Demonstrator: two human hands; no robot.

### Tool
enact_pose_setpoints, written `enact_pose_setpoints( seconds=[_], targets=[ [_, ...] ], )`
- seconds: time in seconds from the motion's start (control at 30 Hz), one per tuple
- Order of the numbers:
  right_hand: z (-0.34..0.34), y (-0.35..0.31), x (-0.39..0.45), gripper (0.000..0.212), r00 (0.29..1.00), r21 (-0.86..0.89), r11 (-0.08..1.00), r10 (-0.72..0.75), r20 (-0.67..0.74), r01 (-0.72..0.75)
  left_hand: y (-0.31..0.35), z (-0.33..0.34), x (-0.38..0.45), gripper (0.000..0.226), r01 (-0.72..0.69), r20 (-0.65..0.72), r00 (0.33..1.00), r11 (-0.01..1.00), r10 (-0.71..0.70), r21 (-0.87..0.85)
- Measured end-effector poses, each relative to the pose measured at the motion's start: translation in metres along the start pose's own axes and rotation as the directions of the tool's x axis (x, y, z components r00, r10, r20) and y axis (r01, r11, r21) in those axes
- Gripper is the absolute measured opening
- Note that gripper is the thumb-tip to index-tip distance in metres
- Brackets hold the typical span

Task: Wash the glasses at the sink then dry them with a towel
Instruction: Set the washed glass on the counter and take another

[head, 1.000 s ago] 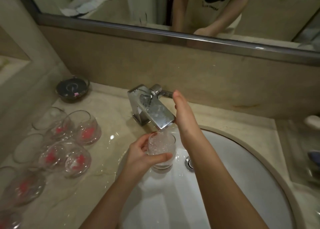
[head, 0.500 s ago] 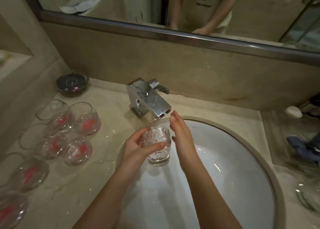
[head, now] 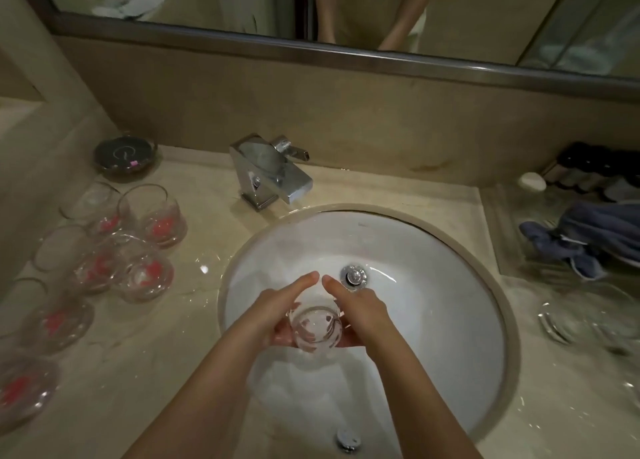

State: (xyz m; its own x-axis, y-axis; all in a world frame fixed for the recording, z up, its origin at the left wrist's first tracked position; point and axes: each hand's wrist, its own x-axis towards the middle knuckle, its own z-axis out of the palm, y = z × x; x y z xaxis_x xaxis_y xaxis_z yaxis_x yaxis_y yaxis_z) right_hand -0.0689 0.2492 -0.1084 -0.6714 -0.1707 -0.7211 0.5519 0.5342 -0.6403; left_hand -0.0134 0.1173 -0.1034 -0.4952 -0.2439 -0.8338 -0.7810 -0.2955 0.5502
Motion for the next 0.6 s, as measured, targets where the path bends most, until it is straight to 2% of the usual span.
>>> enact_pose_setpoints(
  seconds=[0.07,0.2,0.3,0.47,0.53,0.6],
  targets=[
    [-0.005,0.006,0.002,0.111,1.000,0.020,1.000,0.017,0.002,-0.017,0.001,0.005,-0.003,0.070,0.026,0.070,0.997,1.000,-0.026,-0.001],
    [-0.015,0.011,-0.003,0.111,1.000,0.052,0.999,0.012,-0.014,-0.011,0.002,0.014,-0.008,0.049,0.025,0.159,0.987,0.998,-0.033,0.052],
    [-0.024,0.014,-0.007,0.105,1.000,0.046,0.999,0.005,-0.020,-0.004,0.004,0.023,-0.014,0.049,0.030,0.221,0.974,0.998,-0.042,0.060],
    [-0.042,0.024,-0.008,0.104,0.998,0.068,0.997,0.033,-0.046,-0.029,0.005,0.041,-0.023,0.049,0.012,0.247,0.968,0.997,-0.030,0.072],
    [-0.051,0.026,-0.019,0.105,0.997,0.087,0.996,0.033,-0.068,-0.027,0.007,0.049,-0.030,0.056,-0.010,0.245,0.969,0.994,-0.017,0.110],
    [-0.063,0.026,-0.035,0.092,0.996,0.071,0.997,-0.001,-0.094,0.007,0.007,0.058,-0.039,0.070,-0.034,0.208,0.978,0.991,0.007,0.130]
  ],
)
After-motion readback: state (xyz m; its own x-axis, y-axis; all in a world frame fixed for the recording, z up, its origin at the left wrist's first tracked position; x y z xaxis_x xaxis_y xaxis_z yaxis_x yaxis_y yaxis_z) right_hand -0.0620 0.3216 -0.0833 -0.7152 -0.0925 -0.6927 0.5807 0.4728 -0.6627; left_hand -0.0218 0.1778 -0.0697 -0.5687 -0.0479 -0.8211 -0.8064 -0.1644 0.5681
